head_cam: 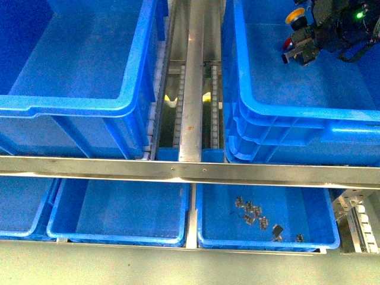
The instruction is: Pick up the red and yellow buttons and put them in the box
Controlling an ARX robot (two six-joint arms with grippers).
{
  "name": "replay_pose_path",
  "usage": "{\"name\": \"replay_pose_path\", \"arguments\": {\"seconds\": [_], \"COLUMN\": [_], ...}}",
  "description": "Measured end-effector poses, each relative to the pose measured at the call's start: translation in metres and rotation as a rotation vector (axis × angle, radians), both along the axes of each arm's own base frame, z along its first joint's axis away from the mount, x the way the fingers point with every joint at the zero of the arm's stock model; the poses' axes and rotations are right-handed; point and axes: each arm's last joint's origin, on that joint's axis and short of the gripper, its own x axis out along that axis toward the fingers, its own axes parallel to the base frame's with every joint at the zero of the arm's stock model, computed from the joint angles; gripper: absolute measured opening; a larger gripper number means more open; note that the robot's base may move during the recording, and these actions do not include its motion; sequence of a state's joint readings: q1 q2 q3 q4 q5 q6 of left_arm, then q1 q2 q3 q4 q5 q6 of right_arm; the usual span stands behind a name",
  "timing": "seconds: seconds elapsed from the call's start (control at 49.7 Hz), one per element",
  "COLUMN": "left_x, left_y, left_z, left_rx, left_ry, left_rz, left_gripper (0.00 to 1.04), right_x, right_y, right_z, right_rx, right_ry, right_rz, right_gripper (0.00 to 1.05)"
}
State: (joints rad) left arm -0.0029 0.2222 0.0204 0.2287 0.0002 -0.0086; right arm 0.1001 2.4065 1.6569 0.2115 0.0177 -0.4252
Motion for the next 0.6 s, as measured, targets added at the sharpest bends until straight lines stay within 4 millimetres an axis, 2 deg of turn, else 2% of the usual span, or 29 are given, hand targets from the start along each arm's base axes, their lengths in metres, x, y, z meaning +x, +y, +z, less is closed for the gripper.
{"name": "replay_pose_path", "arguments": {"seconds": [0.141,0.242,0.342,0.483,0.544,0.604], "left_x": [0.0,0.0,0.0,0.0,0.0,0.0], "left_y": [0.0,0.0,0.0,0.0,0.0,0.0], "left_z": [0.0,0.0,0.0,0.0,0.0,0.0], "left_rx": [0.0,0.0,0.0,0.0,0.0,0.0], "left_ry": [0.0,0.0,0.0,0.0,0.0,0.0], "left_rz": [0.0,0.0,0.0,0.0,0.0,0.0], "left_gripper": [0.97,0.97,0.97,0.97,0.97,0.97], "right_x": [-0.006,-0.02,-0.044,-0.087,-0.111,-0.145], "right_y": [0.001,-0.003,-0.014,-0.034,-0.042,-0.051], "right_z": [0.011,0.023,0.042,0.065,0.073,0.081], "right_rx": [0.035,0.056,0.069,0.096,0.122,0.161], "right_ry": [-0.052,-0.081,-0.121,-0.166,-0.167,-0.154], "right_rz": [0.03,0.061,0.067,0.082,0.098,0.109], "right_gripper": [0.69,0.83,0.98,0.98,0.98,0.98]}}
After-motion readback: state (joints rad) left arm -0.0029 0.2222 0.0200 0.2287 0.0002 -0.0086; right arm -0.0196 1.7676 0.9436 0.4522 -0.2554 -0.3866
